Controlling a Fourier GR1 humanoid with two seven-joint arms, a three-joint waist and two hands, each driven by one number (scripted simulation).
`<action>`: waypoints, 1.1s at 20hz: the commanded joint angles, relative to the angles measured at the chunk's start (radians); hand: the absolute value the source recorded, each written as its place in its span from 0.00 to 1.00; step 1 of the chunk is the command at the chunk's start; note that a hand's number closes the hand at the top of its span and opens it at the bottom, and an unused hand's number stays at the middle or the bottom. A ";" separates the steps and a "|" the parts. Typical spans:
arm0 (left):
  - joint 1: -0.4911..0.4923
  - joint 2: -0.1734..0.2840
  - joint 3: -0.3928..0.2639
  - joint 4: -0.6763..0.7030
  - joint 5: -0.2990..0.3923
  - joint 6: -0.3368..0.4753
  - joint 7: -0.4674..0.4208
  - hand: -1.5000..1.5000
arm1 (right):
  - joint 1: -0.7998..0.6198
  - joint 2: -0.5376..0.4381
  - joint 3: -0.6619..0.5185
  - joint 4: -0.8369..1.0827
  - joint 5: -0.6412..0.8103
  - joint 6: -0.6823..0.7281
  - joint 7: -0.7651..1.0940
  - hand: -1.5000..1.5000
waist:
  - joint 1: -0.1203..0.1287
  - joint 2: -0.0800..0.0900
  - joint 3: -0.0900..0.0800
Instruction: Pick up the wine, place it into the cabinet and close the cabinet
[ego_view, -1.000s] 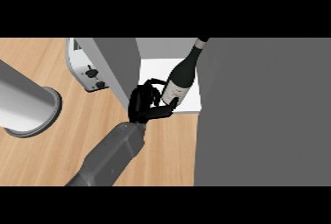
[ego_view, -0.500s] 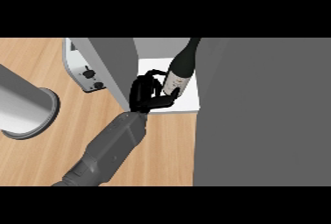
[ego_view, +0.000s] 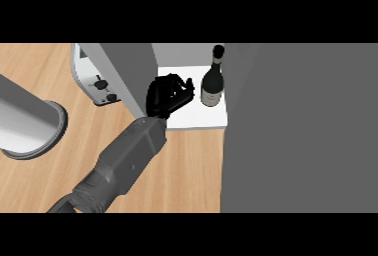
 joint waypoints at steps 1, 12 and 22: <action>-0.019 0.000 0.010 0.087 0.000 -0.022 0.002 1.00 | -0.046 -0.012 -0.025 -0.008 -0.034 -0.017 0.036 0.00 | -0.007 0.004 0.000; -0.023 0.000 0.081 0.164 0.034 -0.060 -0.146 1.00 | -0.019 0.027 0.060 -0.003 0.046 -0.016 0.008 0.00 | -0.012 0.009 -0.001; -0.017 0.009 0.079 0.138 -0.027 -0.071 -0.274 0.00 | 0.000 -0.011 -0.030 0.006 -0.002 0.006 -0.018 0.00 | 0.017 -0.002 0.001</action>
